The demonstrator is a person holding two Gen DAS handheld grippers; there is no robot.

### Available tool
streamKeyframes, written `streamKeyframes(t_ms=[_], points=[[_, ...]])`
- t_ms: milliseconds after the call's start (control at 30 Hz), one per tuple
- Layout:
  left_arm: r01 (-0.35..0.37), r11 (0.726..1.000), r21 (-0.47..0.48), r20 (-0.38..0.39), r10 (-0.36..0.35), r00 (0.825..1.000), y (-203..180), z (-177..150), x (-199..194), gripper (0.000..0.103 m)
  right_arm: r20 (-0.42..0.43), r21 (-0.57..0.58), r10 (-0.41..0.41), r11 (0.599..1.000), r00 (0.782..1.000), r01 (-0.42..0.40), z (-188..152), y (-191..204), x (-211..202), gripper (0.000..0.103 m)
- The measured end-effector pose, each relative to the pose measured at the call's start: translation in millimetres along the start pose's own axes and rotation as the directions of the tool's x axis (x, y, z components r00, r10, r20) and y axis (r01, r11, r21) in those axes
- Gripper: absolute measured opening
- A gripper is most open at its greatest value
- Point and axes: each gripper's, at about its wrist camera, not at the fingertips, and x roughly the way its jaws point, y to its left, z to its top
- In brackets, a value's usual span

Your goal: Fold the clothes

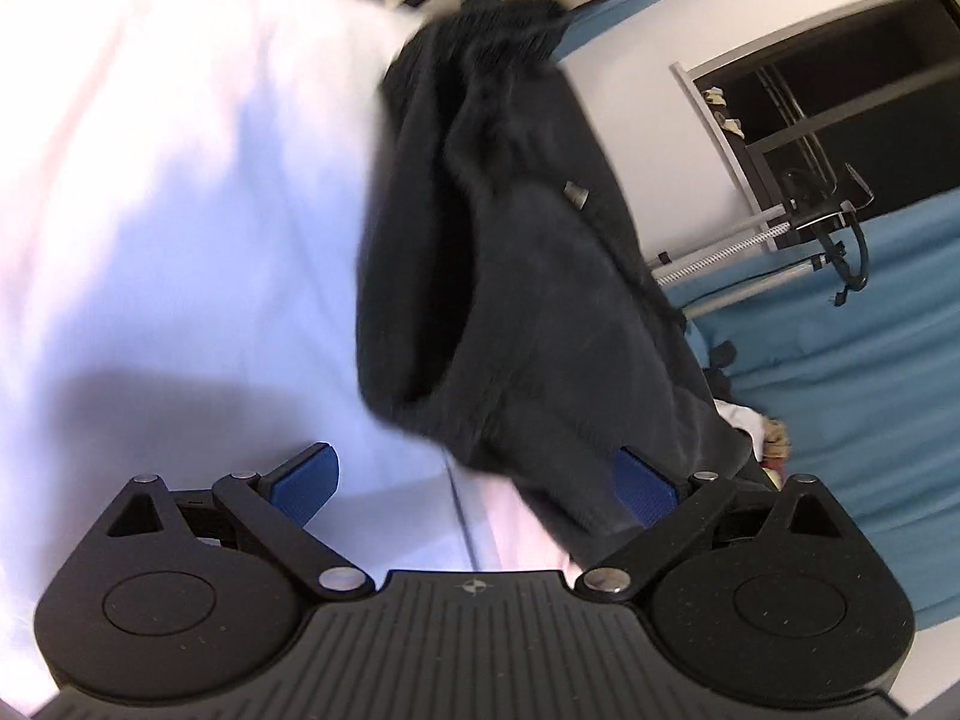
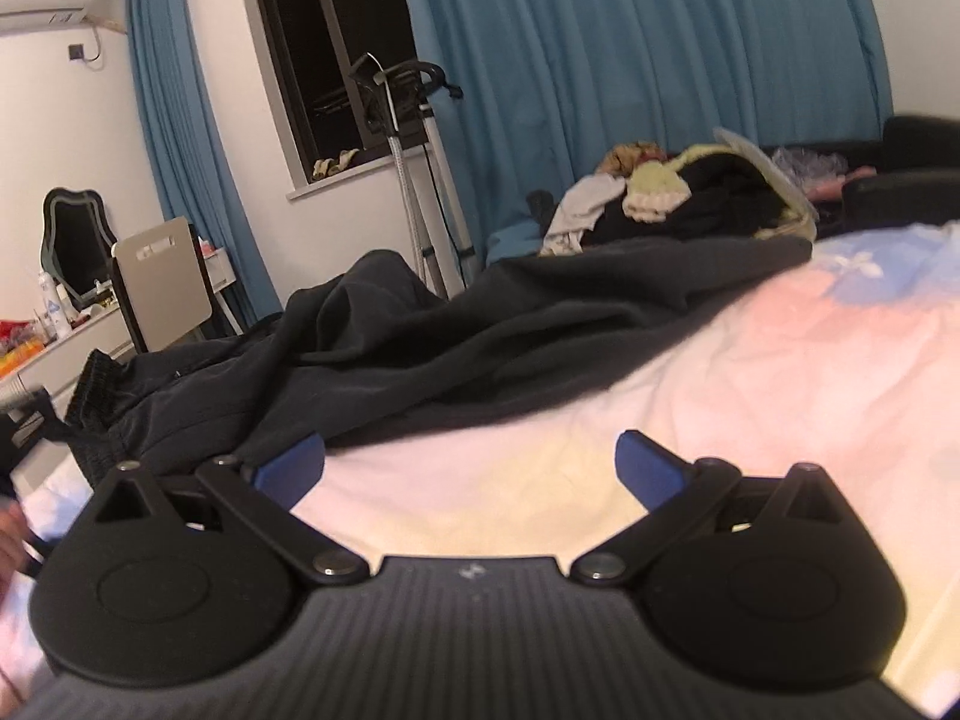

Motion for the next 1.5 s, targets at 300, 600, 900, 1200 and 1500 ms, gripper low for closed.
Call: streamKeyframes(t_ms=[300, 600, 900, 1200, 1500], points=[[0.108, 0.99, -0.095, -0.009, -0.109, 0.994, 8.0, 8.1, 49.3, 0.084, -0.025, 0.046, 0.008, 0.999, 1.0, -0.007, -5.9, -4.5, 7.6, 0.103], [0.092, 0.98, -0.178, 0.013, -0.092, 0.996, 23.3, 20.5, 63.9, 0.029, -0.032, 0.005, -0.006, 1.0, 0.999, 0.006, -12.4, 1.7, 20.8, 0.103], [0.234, 0.959, -0.156, 0.315, -0.176, 0.933, 12.2, 36.1, -32.8, 0.016, 0.075, -0.056, -0.01, 0.998, 0.997, 0.014, -10.0, 12.9, 0.2, 0.103], [0.248, 0.86, -0.445, 0.377, -0.071, 0.923, 73.2, 64.8, -82.9, 0.015, 0.034, 0.093, 0.113, 0.989, 0.993, -0.116, 6.4, 17.5, -5.2, 0.103], [0.17, 0.817, -0.55, 0.297, 0.001, 0.955, 101.6, 77.0, -57.5, 0.015, -0.106, 0.168, 0.154, 0.977, 0.982, -0.135, 52.3, 71.4, 84.4, 0.103]])
